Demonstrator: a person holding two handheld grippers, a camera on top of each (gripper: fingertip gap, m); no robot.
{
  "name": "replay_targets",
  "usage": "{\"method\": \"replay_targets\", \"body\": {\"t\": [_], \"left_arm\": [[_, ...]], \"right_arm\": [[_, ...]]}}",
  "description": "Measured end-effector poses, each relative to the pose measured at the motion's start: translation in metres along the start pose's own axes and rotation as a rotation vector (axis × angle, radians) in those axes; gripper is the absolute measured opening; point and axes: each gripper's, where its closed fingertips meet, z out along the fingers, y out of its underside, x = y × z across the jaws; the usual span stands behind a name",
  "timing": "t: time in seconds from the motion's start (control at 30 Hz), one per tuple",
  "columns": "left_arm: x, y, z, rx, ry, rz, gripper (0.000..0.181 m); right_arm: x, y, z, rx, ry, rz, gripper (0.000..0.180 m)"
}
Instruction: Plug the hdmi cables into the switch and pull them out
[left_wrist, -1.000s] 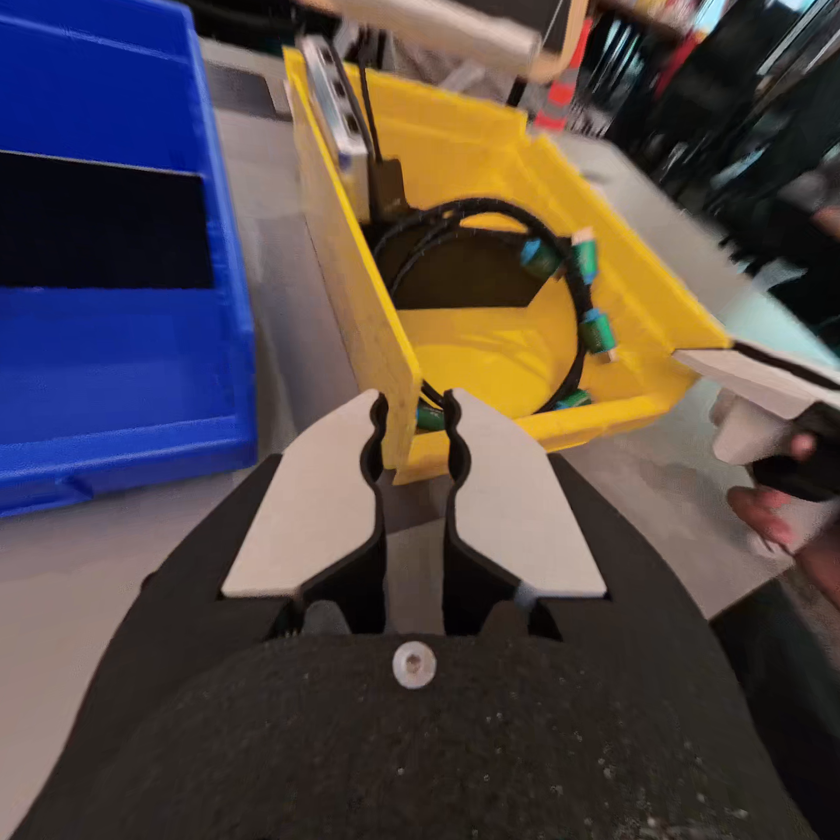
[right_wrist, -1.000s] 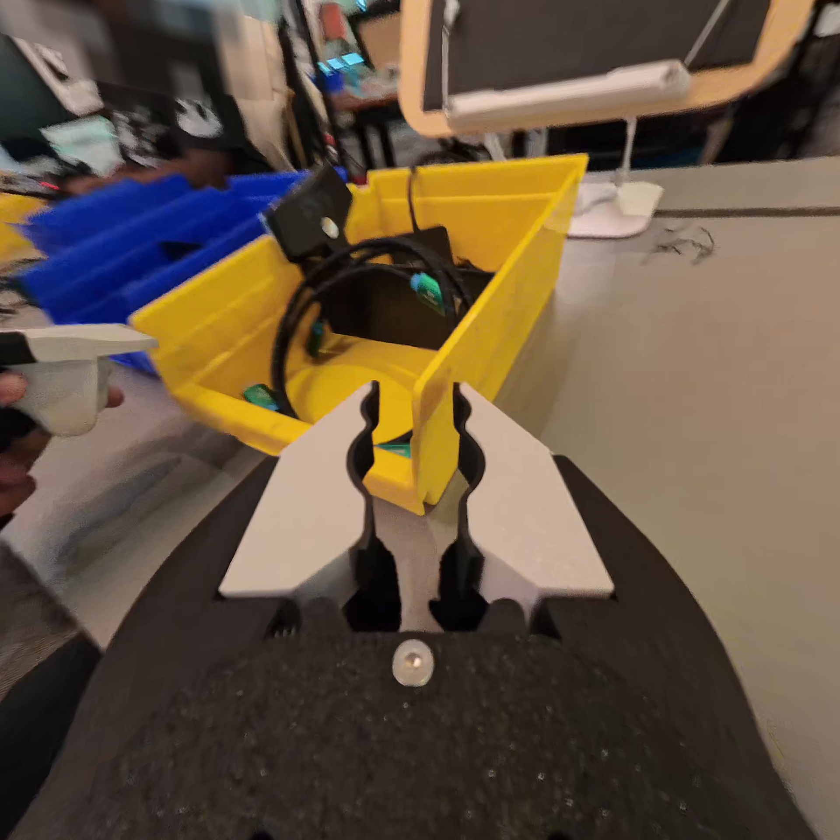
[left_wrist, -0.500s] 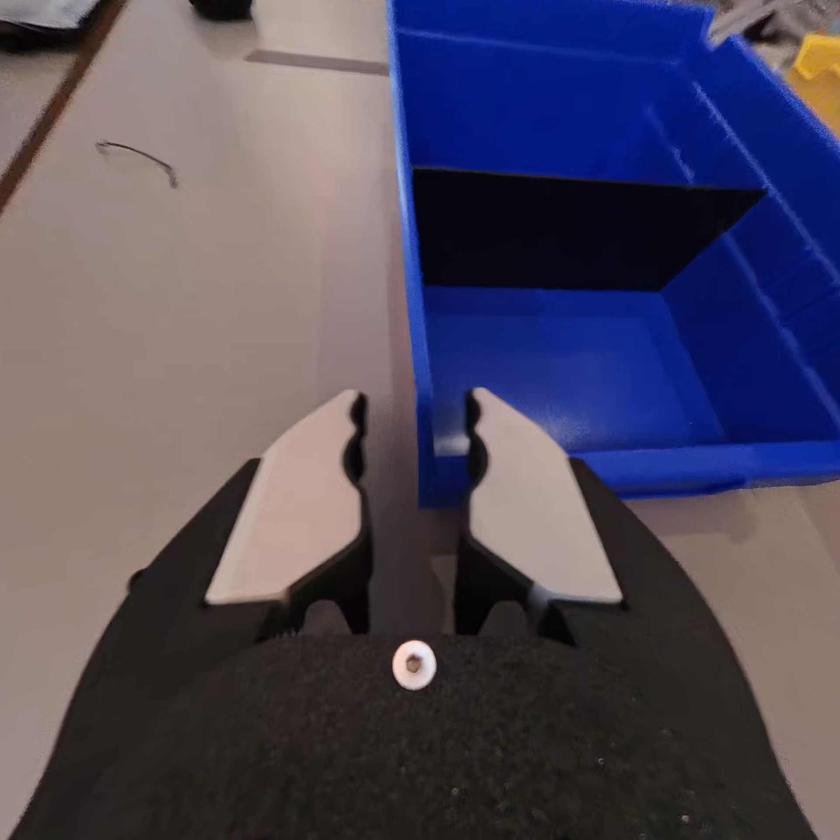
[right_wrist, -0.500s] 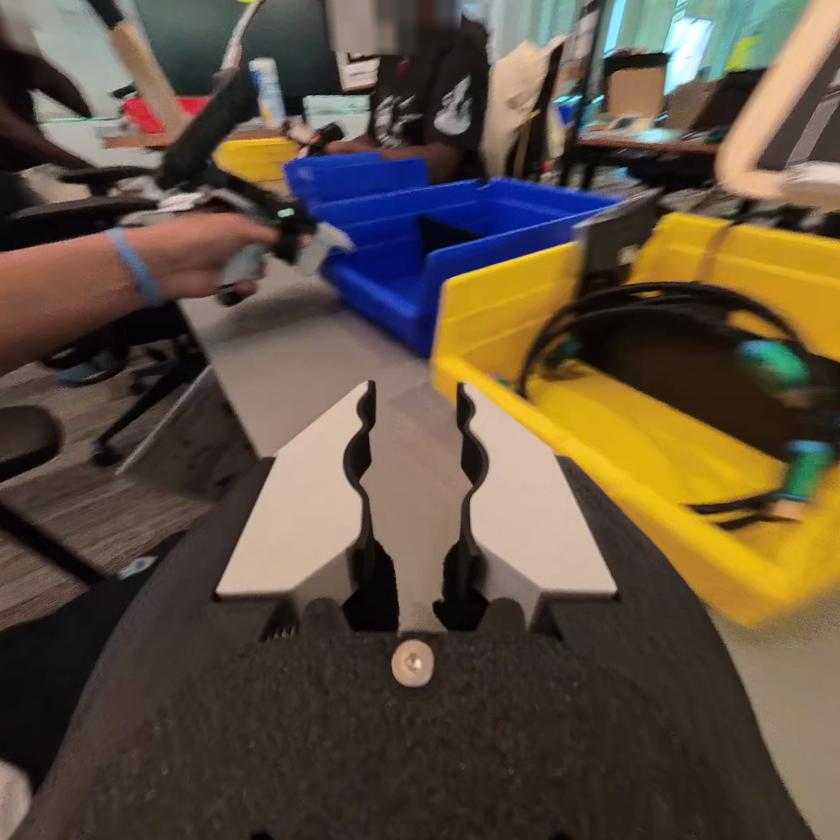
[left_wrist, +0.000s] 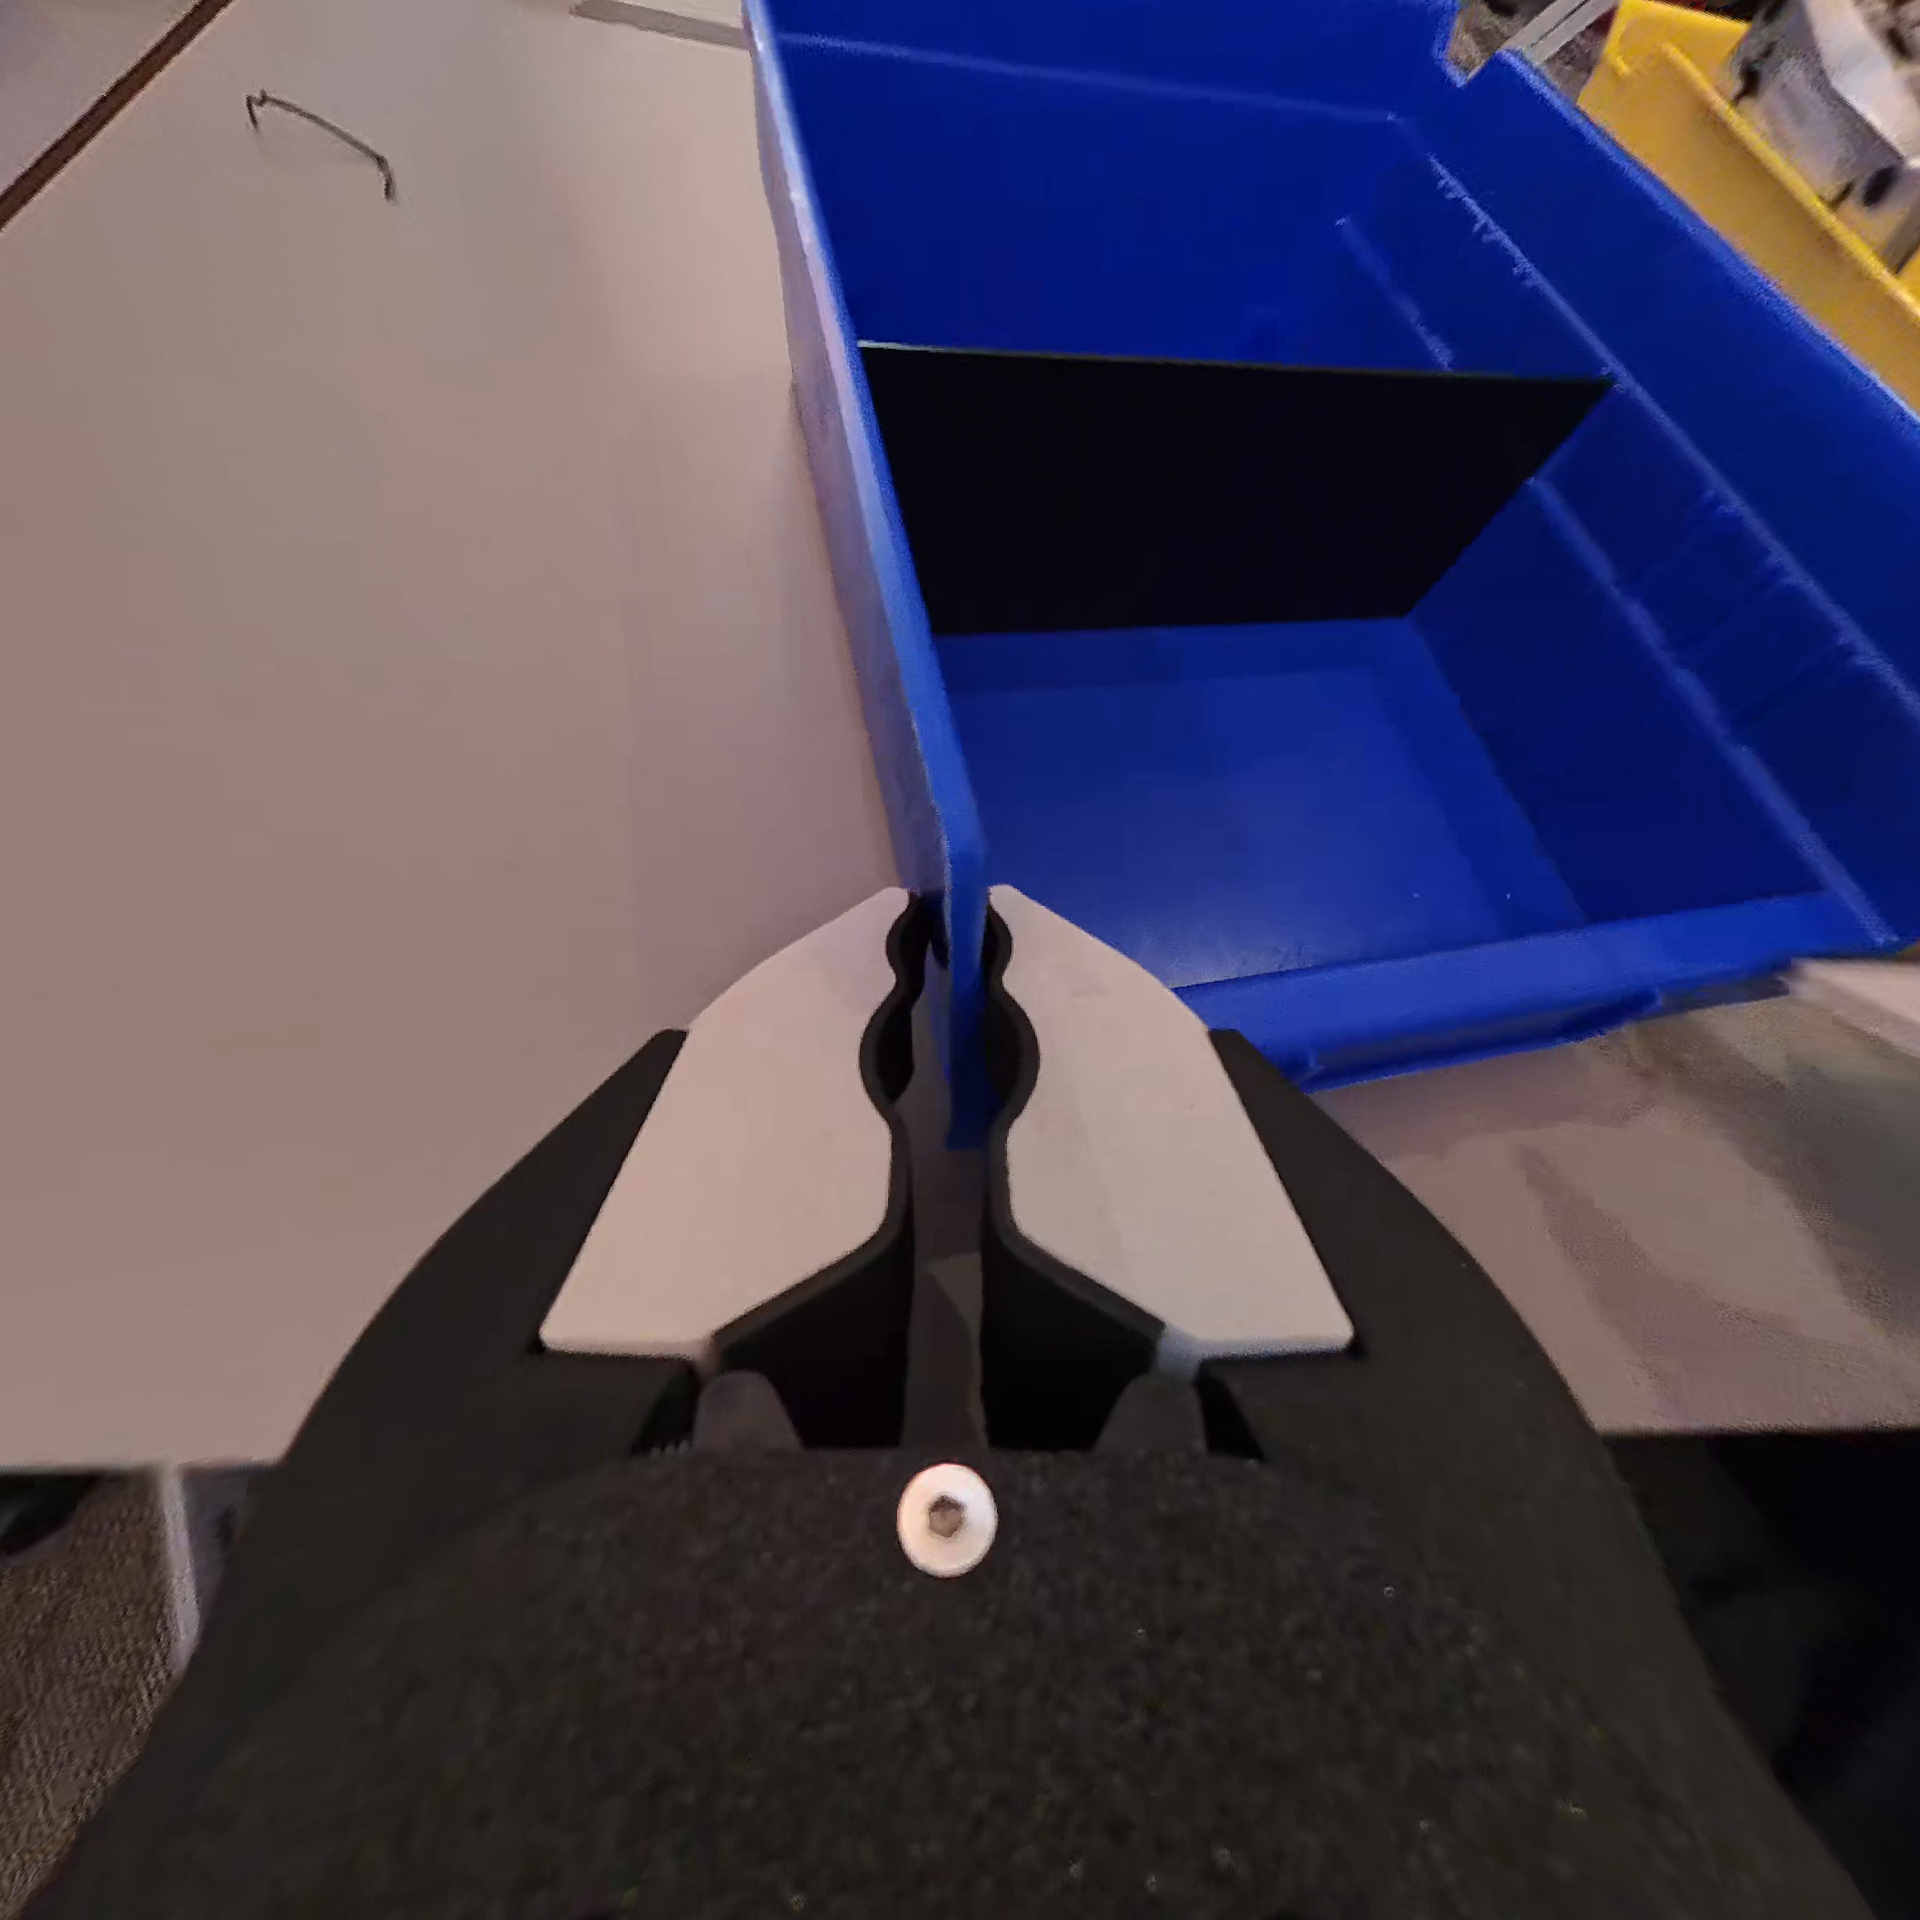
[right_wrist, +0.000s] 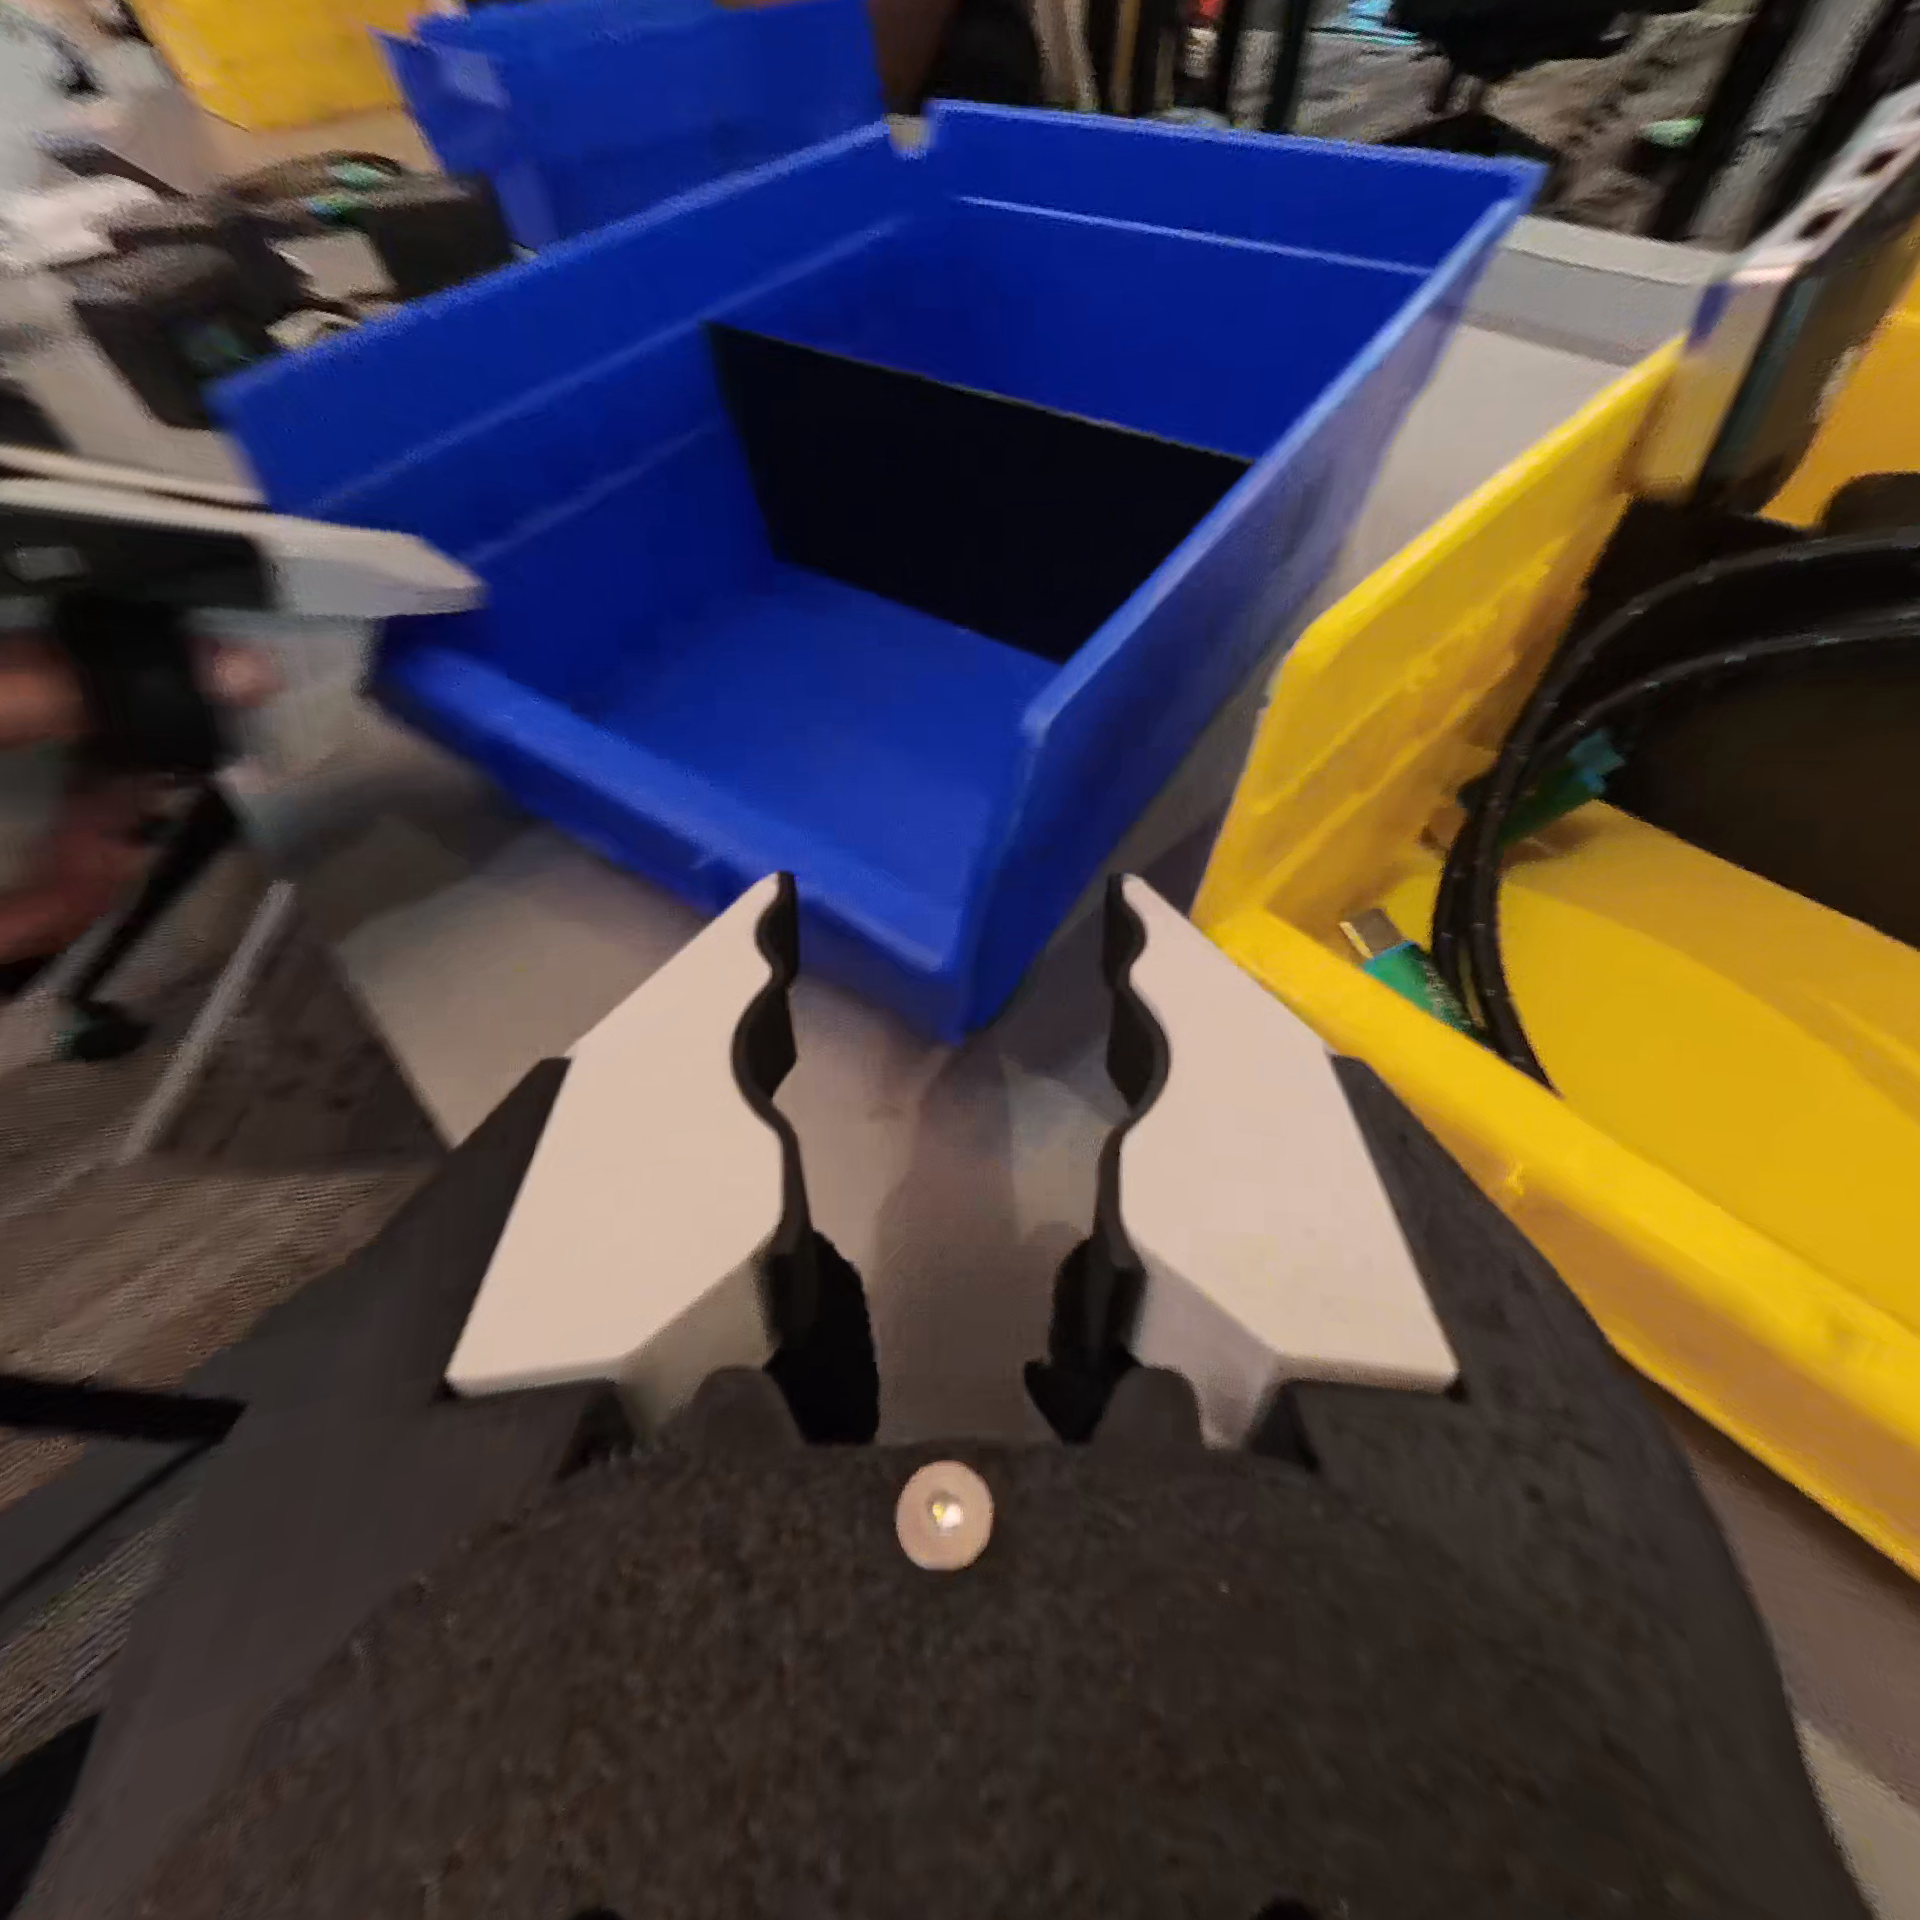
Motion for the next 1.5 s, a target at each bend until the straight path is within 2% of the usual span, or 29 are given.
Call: {"method": "replay_targets", "body": {"t": [0.13, 0.2, 0.27, 0.33, 0.4, 0.6, 0.7, 0.87, 1.0, 1.1, 1.17, 1.27, 1.4, 1.5], "left_arm": [[0.005, 0.013, -0.018, -0.022, -0.030, 0.008, 0.007], [0.006, 0.017, -0.024, -0.036, -0.053, 0.030, 0.007], [0.007, 0.019, -0.028, -0.036, -0.076, 0.039, 0.007], [0.007, 0.021, -0.032, -0.038, -0.103, 0.054, 0.006], [0.007, 0.020, -0.040, -0.022, -0.125, 0.058, 0.006], [0.024, 0.010, -0.081, 0.083, -0.216, 0.167, 0.006], [0.037, -0.017, -0.095, 0.180, -0.239, 0.164, 0.005], [0.091, -0.104, -0.104, 0.377, -0.177, 0.213, 0.005], [0.173, -0.169, -0.090, 0.478, -0.034, 0.268, 0.005], [0.252, -0.193, -0.060, 0.477, 0.069, 0.317, 0.006], [0.312, -0.194, -0.035, 0.459, 0.150, 0.343, 0.006], [0.406, -0.176, 0.001, 0.422, 0.271, 0.339, 0.005], [0.512, -0.121, 0.050, 0.375, 0.303, 0.400, 0.006], [0.557, -0.077, 0.094, 0.253, 0.329, 0.401, 0.006]], "right_arm": [[0.000, -0.008, 0.009, -0.004, 0.099, -0.005, 0.058], [0.000, -0.012, 0.010, 0.006, 0.141, 0.042, 0.048], [0.008, -0.011, 0.010, -0.008, 0.237, 0.072, 0.032], [0.009, -0.010, 0.009, -0.022, 0.265, 0.088, 0.026], [0.014, -0.010, 0.004, -0.050, 0.288, 0.128, 0.005], [0.007, -0.028, -0.017, 0.001, 0.244, 0.079, 0.004], [0.011, -0.056, -0.035, 0.082, 0.268, 0.067, 0.004], [0.054, -0.132, -0.089, 0.258, 0.354, 0.040, 0.004], [0.119, -0.182, -0.159, 0.362, 0.497, 0.020, 0.004], [0.180, -0.194, -0.219, 0.383, 0.636, -0.004, 0.004], [0.228, -0.184, -0.257, 0.349, 0.745, -0.019, 0.004], [0.305, -0.142, -0.309, 0.284, 0.842, 0.062, 0.004], [0.402, -0.060, -0.357, 0.158, 0.938, 0.110, 0.007], [0.450, -0.004, -0.368, 0.115, 0.902, 0.204, 0.005]]}}
